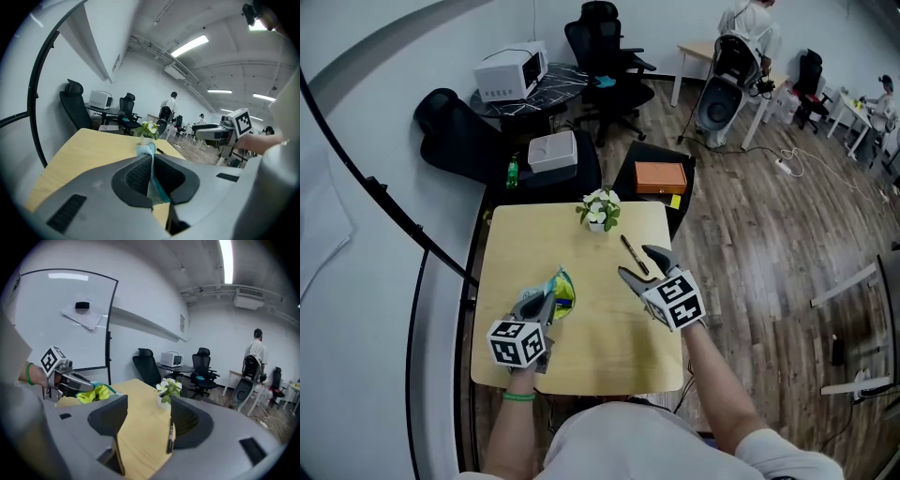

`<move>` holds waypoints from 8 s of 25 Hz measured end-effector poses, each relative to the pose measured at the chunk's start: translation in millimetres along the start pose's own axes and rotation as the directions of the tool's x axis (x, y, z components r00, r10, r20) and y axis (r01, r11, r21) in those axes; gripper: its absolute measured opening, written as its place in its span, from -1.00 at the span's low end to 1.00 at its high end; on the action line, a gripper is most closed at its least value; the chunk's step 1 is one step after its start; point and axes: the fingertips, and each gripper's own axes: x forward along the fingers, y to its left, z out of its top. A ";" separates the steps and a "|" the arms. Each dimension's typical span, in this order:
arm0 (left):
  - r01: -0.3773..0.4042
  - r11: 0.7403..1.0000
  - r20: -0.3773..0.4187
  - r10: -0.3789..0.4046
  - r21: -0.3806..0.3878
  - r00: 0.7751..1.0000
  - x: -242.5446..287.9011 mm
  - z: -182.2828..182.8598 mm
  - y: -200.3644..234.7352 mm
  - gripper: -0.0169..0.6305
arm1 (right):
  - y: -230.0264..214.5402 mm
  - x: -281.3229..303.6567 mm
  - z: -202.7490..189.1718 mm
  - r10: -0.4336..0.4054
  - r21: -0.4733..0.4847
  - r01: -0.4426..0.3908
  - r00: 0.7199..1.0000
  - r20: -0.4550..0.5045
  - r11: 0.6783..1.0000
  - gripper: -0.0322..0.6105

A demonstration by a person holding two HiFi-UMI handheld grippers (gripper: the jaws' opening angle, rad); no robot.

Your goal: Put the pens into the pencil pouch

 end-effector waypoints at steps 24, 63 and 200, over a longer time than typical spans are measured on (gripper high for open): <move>-0.041 0.999 0.002 0.041 0.028 0.999 7.2 15.9 11.5 -0.88 | -68.1 84.7 -177.6 -0.089 0.154 0.174 0.891 -0.446 0.973 -0.49; 0.036 0.997 -0.078 -0.031 0.062 0.996 29.3 -15.8 -28.8 -0.88 | 94.3 -19.6 -96.2 0.272 -0.161 -0.360 0.874 -0.403 0.919 -0.71; -0.059 0.961 0.341 -0.038 0.269 0.939 -31.0 159.1 -65.6 -0.90 | -55.4 -106.6 72.5 -0.250 0.116 0.226 0.924 0.288 0.967 -0.90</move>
